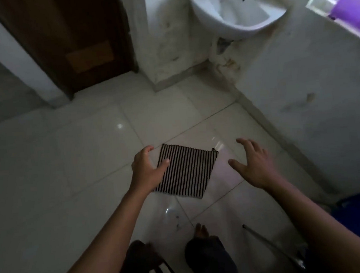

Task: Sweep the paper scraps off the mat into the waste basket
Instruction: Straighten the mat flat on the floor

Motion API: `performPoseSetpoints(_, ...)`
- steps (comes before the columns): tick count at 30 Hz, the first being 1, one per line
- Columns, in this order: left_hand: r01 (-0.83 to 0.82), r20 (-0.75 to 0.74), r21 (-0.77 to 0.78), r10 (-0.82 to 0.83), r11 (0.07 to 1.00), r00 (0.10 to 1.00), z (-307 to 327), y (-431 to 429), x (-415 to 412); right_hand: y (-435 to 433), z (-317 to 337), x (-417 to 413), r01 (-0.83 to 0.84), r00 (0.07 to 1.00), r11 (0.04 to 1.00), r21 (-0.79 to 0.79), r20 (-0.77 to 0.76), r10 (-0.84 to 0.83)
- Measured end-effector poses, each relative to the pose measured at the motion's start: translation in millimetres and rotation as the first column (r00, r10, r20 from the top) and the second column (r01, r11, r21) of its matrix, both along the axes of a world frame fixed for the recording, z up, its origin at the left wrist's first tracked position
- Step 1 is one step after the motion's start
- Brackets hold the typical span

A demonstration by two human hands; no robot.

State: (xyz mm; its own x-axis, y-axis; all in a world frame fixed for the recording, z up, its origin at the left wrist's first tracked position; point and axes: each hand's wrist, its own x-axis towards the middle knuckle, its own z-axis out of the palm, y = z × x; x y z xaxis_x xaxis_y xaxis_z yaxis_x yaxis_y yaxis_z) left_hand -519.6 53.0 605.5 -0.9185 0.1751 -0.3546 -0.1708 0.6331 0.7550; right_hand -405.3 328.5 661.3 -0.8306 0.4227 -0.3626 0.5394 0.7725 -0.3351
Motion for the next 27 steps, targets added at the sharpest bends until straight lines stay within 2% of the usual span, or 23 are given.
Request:
performPoseSetpoints(6,-0.046,0.124,-0.107,0.059,0.993,0.991,-115,3,17,17,-130,-20,0.011,0.991,0.996,-0.093,0.134,0.001)
performPoseSetpoints(14,-0.043,0.268,-0.115,0.073,0.992,0.961,-371,27,-7,32,-410,-67,0.235,0.962,0.933,-0.274,0.205,-0.182)
performPoseSetpoints(18,0.001,0.223,-0.097,0.021,0.995,0.975,-518,53,-41,44,-568,-98,0.337,0.935,0.879,-0.338,0.226,-0.272)
performPoseSetpoints(22,0.039,0.151,-0.161,-0.015,0.986,0.988,-651,74,-64,45,-693,-115,0.461,0.882,0.85,-0.256,0.238,-0.406)
performPoseSetpoints(24,0.151,0.112,-0.21,-0.13,0.966,0.985,-708,77,-72,49,-742,-122,0.567,0.823,0.793,-0.223,0.194,-0.534)
performPoseSetpoints(27,0.311,0.161,-0.363,-0.27,0.878,0.949,-767,73,-73,55,-794,-119,0.731,0.674,0.621,-0.283,0.16,-0.721)
